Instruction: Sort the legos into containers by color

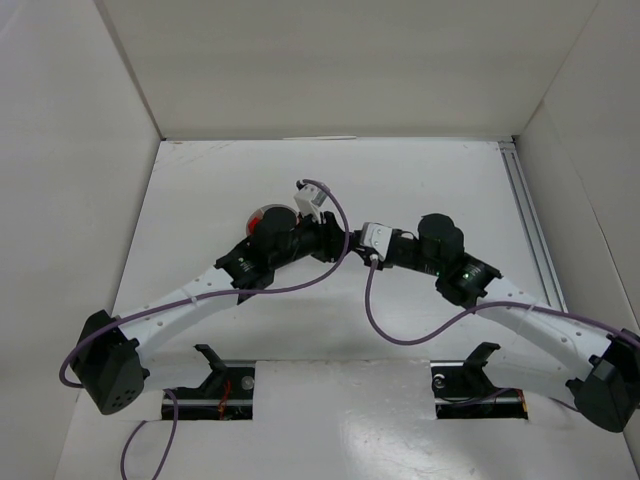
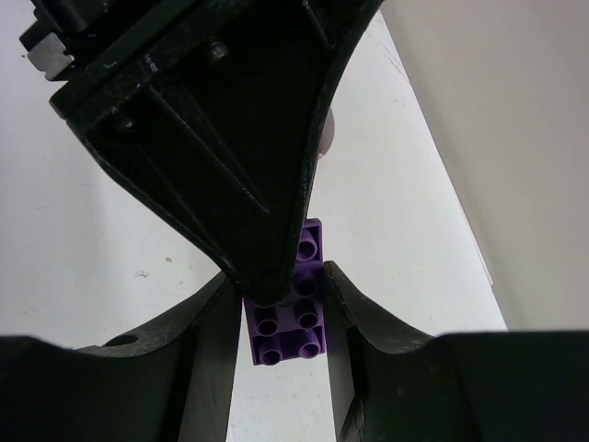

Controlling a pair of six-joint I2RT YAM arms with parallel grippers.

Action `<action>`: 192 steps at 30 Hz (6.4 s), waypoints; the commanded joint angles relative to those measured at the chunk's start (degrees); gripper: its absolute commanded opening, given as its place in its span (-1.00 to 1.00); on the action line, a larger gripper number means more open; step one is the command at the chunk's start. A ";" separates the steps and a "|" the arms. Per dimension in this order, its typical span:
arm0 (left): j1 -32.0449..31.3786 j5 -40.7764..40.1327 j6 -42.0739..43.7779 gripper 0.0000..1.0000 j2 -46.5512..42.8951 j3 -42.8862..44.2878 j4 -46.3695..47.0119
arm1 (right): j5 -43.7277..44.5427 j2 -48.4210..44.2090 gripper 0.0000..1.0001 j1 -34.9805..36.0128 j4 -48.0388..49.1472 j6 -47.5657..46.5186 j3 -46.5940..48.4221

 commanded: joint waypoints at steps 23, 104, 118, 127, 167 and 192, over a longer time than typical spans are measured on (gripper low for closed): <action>4.05 -13.88 -0.40 -1.00 -2.23 6.53 -11.37 | 1.01 4.44 0.99 1.33 6.43 1.81 7.87; 19.43 -22.68 13.84 -0.99 22.90 27.36 -36.96 | -5.84 5.23 0.99 -19.15 -7.64 0.23 -0.48; 19.43 -22.06 14.63 -0.77 24.59 27.88 -36.43 | -5.84 5.84 0.99 -19.15 -7.64 0.23 -0.48; 19.43 -22.07 14.63 -0.22 22.03 27.36 -36.43 | -6.46 5.94 0.99 -19.15 -7.64 0.23 0.04; 19.43 -31.47 -2.59 0.99 -18.92 1.25 -27.02 | 22.11 39.59 0.03 -24.07 -13.79 20.18 15.07; 19.43 -30.95 -2.07 0.99 -17.17 2.30 -27.56 | 19.30 38.98 -0.13 -26.96 -12.48 23.17 10.69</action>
